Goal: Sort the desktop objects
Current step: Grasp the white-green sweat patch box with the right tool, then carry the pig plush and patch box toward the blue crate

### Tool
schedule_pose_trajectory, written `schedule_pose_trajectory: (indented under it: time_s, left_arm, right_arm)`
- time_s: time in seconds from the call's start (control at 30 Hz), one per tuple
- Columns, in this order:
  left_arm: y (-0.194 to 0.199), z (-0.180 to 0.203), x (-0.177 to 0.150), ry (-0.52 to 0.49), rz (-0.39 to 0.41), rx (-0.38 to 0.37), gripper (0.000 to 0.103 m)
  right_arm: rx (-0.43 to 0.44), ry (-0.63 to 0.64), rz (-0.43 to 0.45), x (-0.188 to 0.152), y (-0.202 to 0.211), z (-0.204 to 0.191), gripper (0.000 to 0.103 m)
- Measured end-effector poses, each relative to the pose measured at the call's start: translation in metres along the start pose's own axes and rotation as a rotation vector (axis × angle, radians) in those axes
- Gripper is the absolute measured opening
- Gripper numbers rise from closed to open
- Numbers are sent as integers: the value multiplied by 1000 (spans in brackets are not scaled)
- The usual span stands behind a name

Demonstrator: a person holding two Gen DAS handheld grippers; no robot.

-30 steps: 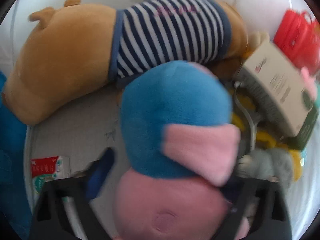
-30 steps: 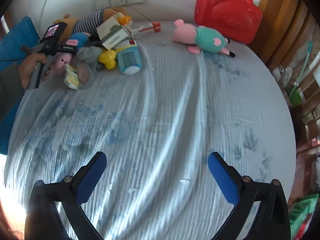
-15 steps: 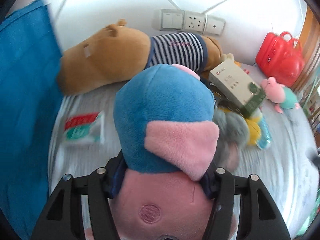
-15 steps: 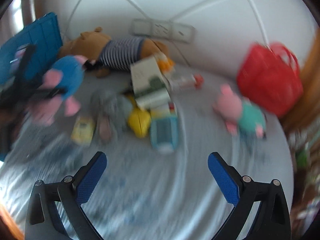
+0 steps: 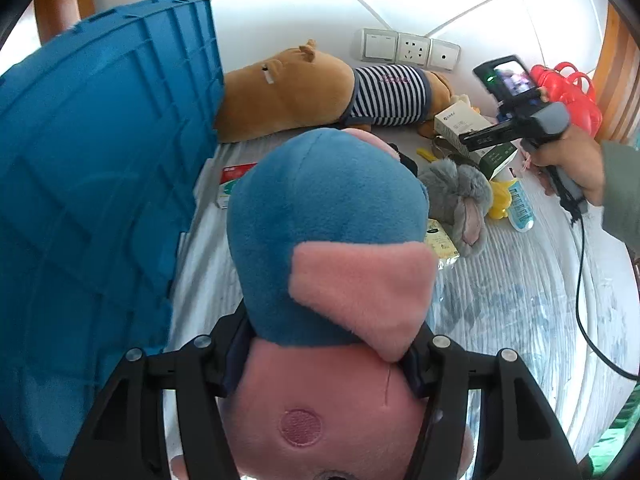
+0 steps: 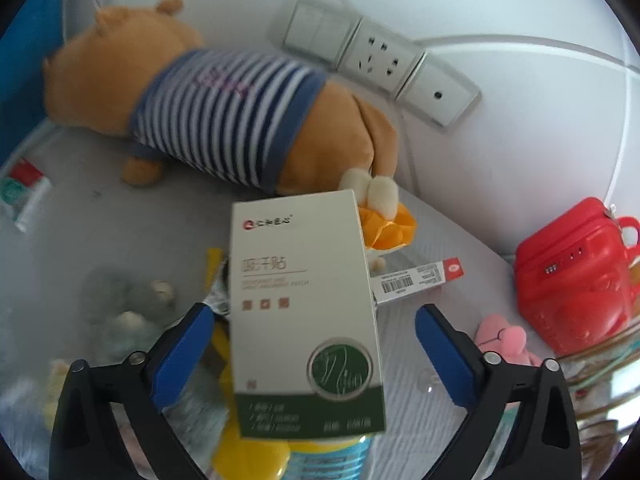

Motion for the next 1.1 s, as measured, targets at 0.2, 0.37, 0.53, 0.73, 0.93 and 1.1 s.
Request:
schedule_pose_trajectory:
  time_s: [0.2, 0.37, 0.53, 0.73, 0.93, 1.1]
  left_arm:
    - [16, 7, 2, 0, 23, 2, 59]
    - [34, 22, 7, -16, 45, -8, 60]
    - [65, 46, 16, -35, 73, -37, 59]
    - [112, 75, 22, -72, 109, -66, 60]
    - [150, 90, 20, -91, 139, -95, 59]
    - [188, 79, 28, -65, 191, -92, 59]
  right_arm:
    - [28, 1, -56, -6, -8, 1, 78]
    - [64, -53, -37, -16, 17, 16, 78]
    - [124, -127, -4, -36, 71, 38, 78]
    - [169, -184, 56, -76, 162, 61, 78]
    - [193, -198, 141, -122, 253, 69, 78]
    - [242, -190, 172, -148, 306, 53, 78]
Point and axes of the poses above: each gripper's, at about its wrist camera, not at the fingertips, and y roughly against the way its jaws point, z to its right, x to its top, the point moved 4 cm from there along -y, roughly the way its jaws point, and after that the axes turned 6 degrees about -x, right-handed, at the moved point
